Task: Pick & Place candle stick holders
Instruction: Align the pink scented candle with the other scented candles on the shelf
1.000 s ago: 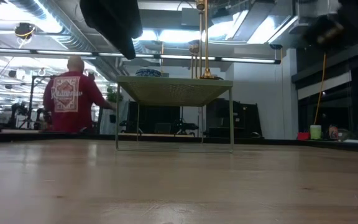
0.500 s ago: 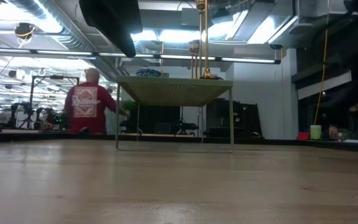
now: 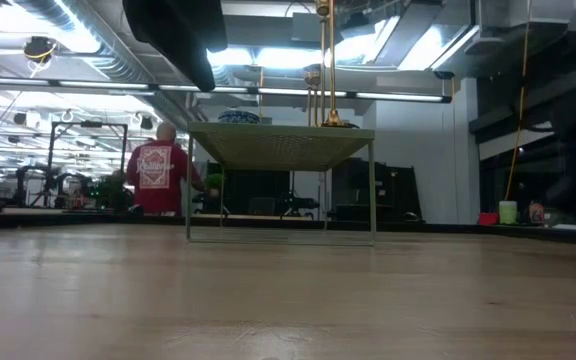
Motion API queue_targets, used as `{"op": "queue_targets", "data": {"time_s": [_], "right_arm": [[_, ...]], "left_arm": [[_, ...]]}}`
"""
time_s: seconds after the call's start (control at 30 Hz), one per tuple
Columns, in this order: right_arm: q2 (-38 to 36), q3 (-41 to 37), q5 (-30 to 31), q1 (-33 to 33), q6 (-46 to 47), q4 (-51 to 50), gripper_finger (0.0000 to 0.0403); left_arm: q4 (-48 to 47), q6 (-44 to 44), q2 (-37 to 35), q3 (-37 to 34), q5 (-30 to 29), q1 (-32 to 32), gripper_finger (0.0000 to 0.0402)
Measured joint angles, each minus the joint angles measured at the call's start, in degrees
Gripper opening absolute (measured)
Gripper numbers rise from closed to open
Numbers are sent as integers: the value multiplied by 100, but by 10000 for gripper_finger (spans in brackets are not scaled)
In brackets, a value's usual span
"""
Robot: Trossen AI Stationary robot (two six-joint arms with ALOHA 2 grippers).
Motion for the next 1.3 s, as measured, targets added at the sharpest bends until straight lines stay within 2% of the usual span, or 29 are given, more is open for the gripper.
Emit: {"op": "queue_targets", "data": {"time_s": [0.33,0.57,0.97,1.1,1.3], "right_arm": [[-2,-71,73,584,362,448,14],[169,-71,755,984,703,668,14],[1882,-48,771,1265,901,2877,14],[2456,313,848,1233,649,3029,14],[3290,1106,1236,1001,-265,3049,14]], "left_arm": [[-2,-42,0,0,-23,2,342],[-3,-42,0,0,-108,2,342],[-4,-42,-2,0,-216,2,342],[-3,-42,-2,0,-216,18,342],[0,-43,-2,0,-224,58,342]]}}
